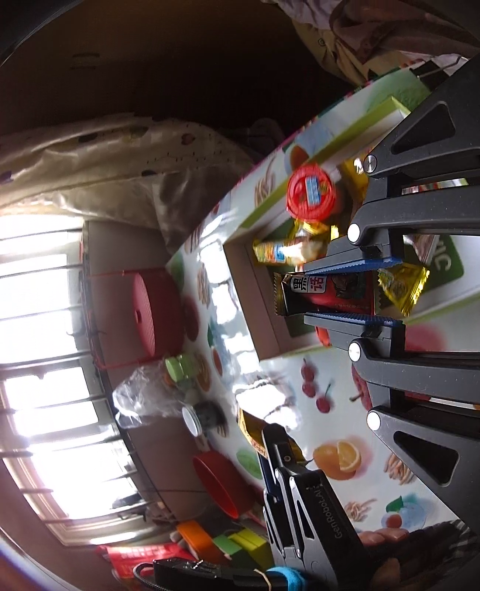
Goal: Organize snacks
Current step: 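Lower both tools into the box and open them to drop the packets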
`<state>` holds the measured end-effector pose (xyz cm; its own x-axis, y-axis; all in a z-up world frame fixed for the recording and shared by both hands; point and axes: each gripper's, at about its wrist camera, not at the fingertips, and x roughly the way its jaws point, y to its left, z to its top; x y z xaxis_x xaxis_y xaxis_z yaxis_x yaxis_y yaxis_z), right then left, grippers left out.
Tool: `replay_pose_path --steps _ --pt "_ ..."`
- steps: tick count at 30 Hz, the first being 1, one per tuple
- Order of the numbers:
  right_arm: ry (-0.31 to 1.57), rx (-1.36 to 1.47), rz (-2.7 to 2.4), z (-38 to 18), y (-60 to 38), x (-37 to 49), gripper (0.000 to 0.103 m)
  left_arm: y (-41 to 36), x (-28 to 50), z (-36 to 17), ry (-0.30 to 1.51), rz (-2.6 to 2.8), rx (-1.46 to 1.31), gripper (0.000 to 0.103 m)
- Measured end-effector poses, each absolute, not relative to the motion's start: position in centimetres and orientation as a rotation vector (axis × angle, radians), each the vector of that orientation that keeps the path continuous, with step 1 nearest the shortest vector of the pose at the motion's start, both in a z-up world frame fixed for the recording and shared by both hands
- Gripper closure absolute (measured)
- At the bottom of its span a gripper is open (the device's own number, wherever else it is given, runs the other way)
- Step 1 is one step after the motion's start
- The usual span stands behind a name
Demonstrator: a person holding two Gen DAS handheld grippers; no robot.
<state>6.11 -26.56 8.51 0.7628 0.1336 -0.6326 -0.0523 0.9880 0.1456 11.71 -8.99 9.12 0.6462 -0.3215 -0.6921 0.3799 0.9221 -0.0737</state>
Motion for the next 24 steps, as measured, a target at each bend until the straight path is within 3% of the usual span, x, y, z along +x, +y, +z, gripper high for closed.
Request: replay_pose_path --steps 24 --pt "0.747 0.165 -0.013 5.7 -32.5 4.4 0.085 -15.6 14.3 6.7 0.87 -0.51 0.083 0.078"
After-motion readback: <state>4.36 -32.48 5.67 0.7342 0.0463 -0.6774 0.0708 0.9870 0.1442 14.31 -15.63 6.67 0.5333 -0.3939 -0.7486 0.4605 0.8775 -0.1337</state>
